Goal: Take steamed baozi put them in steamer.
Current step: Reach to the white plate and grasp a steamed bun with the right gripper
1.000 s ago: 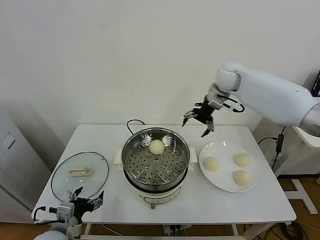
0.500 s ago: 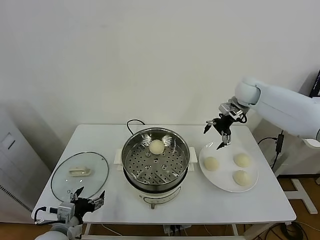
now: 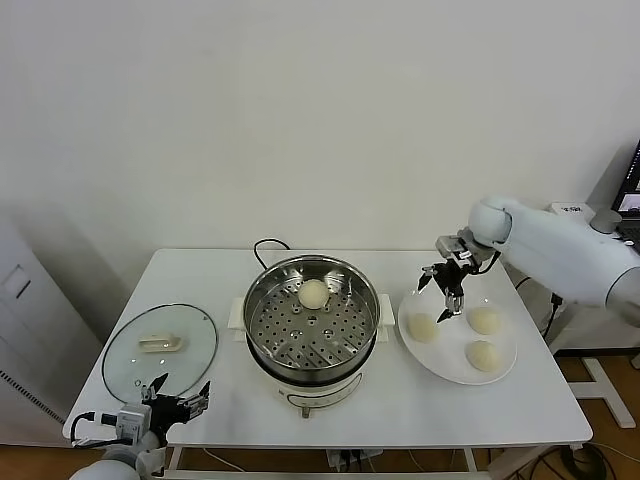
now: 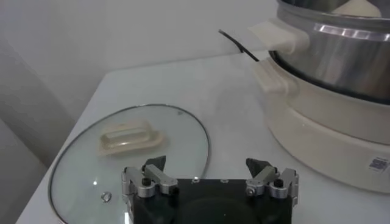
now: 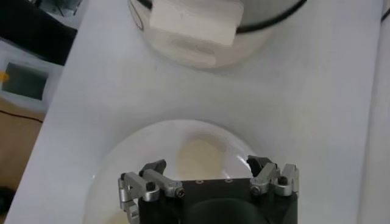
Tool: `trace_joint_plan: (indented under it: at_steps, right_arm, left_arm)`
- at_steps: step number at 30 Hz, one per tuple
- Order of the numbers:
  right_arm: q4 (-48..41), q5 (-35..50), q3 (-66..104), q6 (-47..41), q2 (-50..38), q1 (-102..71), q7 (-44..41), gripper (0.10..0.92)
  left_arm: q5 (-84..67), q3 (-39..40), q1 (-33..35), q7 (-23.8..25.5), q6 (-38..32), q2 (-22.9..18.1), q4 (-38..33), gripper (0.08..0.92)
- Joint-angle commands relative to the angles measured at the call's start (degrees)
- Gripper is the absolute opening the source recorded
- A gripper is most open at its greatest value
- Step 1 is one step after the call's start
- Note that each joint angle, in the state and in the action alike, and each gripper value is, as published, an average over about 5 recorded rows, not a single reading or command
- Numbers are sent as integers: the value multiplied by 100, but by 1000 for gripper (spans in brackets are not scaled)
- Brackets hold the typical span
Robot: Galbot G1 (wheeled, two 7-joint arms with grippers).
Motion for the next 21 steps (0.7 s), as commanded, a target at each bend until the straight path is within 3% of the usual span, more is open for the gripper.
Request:
trace_joint_plan:
  at_steps: [1, 16, 21]
  right_arm:
    - [-421, -350, 344, -140, 94, -539, 78, 823]
    - [-941, -650, 895, 10, 487, -1039, 296, 822]
    - [-980, -714, 941, 8, 547, -1076, 316, 775]
  left_arm:
    - [-1, 7, -18, 3, 1, 3, 15, 823]
    - [-9, 57, -69, 19, -3, 22, 58, 823]
    - [-10, 49, -41, 22, -6, 21, 31, 823]
